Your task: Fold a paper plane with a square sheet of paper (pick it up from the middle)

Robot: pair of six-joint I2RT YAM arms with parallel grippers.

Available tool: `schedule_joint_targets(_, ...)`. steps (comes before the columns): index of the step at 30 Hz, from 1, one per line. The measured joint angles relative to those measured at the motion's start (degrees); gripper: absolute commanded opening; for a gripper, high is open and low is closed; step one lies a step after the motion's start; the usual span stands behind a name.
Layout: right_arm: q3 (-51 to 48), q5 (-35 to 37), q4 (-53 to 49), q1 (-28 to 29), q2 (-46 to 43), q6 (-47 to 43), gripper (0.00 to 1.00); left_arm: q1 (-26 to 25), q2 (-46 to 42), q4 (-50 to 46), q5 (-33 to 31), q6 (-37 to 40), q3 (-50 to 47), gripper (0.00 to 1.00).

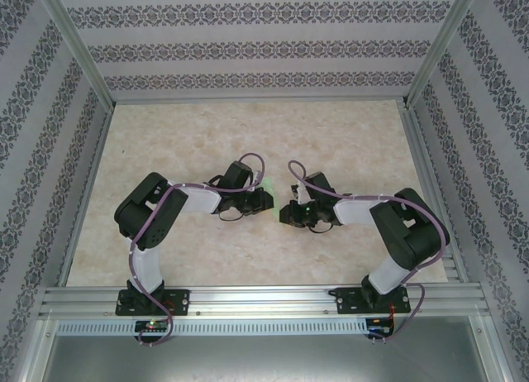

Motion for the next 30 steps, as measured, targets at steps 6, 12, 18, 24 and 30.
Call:
schedule_joint_targets(6,0.0,0.68,-2.32,0.0,-0.55,-0.63,0.09,0.0,0.07,-0.2,0.0,-0.02,0.13,0.19)
schedule_joint_targets(12,0.0,1.18,-2.73,0.09,-0.9,-0.87,0.17,0.0,0.2,-0.94,0.02,-0.02,0.55,0.19)
schedule_joint_targets(18,0.0,2.99,-5.88,0.39,-7.56,-0.83,0.15,0.0,0.28,-1.68,0.0,-0.02,0.96,0.19)
schedule_joint_targets(24,2.75,3.23,-7.13,2.29,-7.87,-1.81,0.05,0.0,0.33,-1.88,-0.02,0.0,1.03,0.18)
schedule_joint_targets(30,5.38,3.19,-7.08,3.26,-1.84,-1.86,0.02,0.0,0.39,-2.32,-0.04,-0.02,1.27,0.17)
